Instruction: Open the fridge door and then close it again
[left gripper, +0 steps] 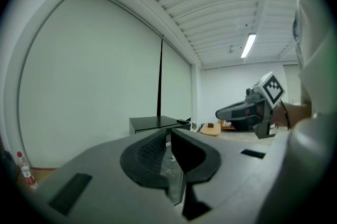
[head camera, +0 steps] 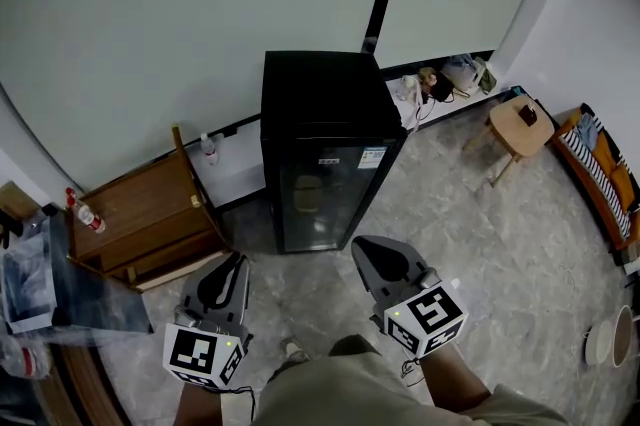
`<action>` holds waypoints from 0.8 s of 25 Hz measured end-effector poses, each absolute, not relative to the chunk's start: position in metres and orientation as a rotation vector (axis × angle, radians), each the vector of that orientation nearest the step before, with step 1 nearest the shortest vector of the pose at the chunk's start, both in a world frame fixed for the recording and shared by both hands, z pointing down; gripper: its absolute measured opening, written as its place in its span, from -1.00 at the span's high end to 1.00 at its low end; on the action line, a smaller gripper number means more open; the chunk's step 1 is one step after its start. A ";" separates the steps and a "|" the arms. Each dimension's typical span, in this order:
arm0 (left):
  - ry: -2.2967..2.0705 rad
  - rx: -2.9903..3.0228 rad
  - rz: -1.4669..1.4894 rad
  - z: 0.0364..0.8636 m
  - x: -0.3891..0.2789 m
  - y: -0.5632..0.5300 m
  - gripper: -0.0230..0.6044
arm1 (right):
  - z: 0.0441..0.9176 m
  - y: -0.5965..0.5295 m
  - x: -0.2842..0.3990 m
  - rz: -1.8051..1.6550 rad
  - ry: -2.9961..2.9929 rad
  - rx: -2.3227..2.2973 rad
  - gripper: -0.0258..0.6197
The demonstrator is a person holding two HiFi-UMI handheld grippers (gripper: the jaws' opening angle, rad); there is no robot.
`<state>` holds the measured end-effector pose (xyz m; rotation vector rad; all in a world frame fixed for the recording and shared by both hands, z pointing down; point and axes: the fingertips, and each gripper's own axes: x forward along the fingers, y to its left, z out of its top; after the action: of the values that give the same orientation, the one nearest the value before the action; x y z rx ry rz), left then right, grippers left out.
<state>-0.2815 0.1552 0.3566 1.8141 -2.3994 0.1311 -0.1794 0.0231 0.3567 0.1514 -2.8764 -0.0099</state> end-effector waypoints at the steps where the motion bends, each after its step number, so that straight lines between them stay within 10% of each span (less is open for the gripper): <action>1: -2.393 1.822 0.133 0.356 -0.279 0.154 0.83 | 0.355 0.022 -0.178 -0.010 -2.878 0.156 0.93; 20: -2.473 1.804 0.129 0.348 -0.292 0.103 0.83 | 0.355 -0.032 -0.178 0.021 -2.904 0.076 0.93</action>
<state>-0.2921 0.1031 0.3482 1.8036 -2.4729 0.1290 -0.1779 -0.0320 0.3552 0.0757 -2.9043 0.0209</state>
